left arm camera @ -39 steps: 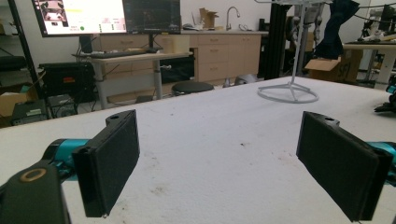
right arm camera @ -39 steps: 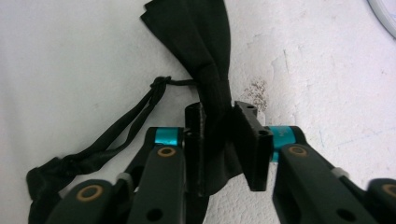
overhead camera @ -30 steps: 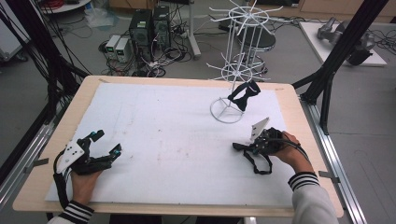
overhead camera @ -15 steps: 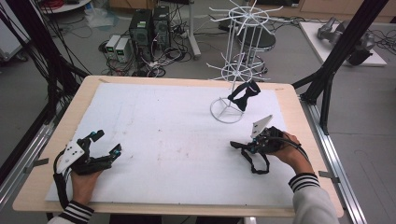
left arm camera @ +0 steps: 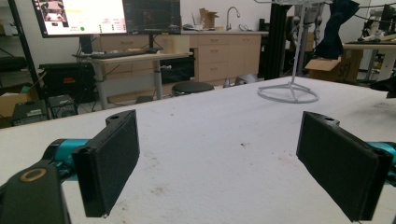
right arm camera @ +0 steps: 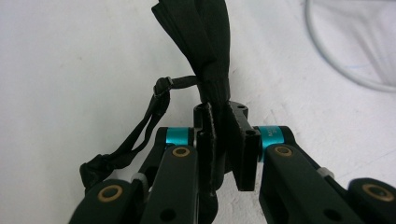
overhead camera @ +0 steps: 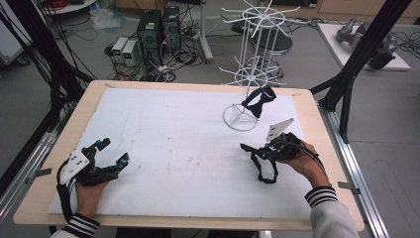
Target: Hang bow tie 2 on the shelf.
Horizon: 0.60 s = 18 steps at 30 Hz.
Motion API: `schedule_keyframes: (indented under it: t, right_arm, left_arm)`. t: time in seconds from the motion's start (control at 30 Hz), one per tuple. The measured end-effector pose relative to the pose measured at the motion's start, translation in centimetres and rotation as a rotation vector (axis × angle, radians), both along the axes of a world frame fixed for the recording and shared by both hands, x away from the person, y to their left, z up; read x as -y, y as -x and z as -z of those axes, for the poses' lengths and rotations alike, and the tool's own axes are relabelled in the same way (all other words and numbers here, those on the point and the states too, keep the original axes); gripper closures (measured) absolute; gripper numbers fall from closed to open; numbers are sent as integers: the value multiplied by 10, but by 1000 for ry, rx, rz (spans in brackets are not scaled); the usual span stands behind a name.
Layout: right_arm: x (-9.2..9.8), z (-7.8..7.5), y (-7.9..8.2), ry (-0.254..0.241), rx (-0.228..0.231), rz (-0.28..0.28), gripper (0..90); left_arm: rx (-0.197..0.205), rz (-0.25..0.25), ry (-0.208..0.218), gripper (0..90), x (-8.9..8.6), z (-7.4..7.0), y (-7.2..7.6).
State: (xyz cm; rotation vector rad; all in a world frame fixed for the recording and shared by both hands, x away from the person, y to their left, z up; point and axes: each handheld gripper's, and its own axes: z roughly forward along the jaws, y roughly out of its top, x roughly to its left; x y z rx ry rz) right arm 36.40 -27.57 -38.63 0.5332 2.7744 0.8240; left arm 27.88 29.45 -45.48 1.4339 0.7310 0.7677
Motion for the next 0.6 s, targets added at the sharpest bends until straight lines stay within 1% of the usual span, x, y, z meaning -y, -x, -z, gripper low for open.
schedule_keyframes:
  t: [0.03, 0.1, 0.13, 0.17, 0.23, 0.27, 0.33, 0.37, 0.43, 0.5, 0.6]
  right_arm:
    - [0, -1, 0, -20, 1, -3, 826]
    - [1, -3, 1, -42, 5, 16, 826]
    - [2, -4, 1, -59, -4, 28, 826]
    - [3, -6, 2, -85, -8, 49, 826]
    - [5, -9, 2, -121, -11, 64, 826]
    - [6, -11, 2, -151, -11, 78, 826]
    - [7, -14, 3, -197, -8, 89, 826]
    - [8, -16, 3, -228, -3, 96, 825]
    - [9, -19, 4, -268, 4, 103, 825]
    - [11, -21, 5, -303, 17, 105, 825]
    - [12, -22, 7, -357, 48, 108, 825]
  left_arm:
    - [1, -1, 0, 137, 0, 0, 0]
    - [2, -1, -1, 137, 0, 0, 0]
    - [1, -1, -1, 137, 0, 0, 0]
    - [1, -1, -1, 137, 0, 0, 0]
    - [2, -1, -2, 137, 0, 0, 0]
    - [2, -1, -1, 137, 0, 0, 0]
    - [2, -1, -1, 137, 0, 0, 0]
    - [2, -1, -1, 137, 0, 0, 0]
    - [2, -1, 0, 137, 0, 0, 0]
    - [2, -1, 0, 137, 0, 0, 0]
    - [2, -1, 0, 137, 0, 0, 0]
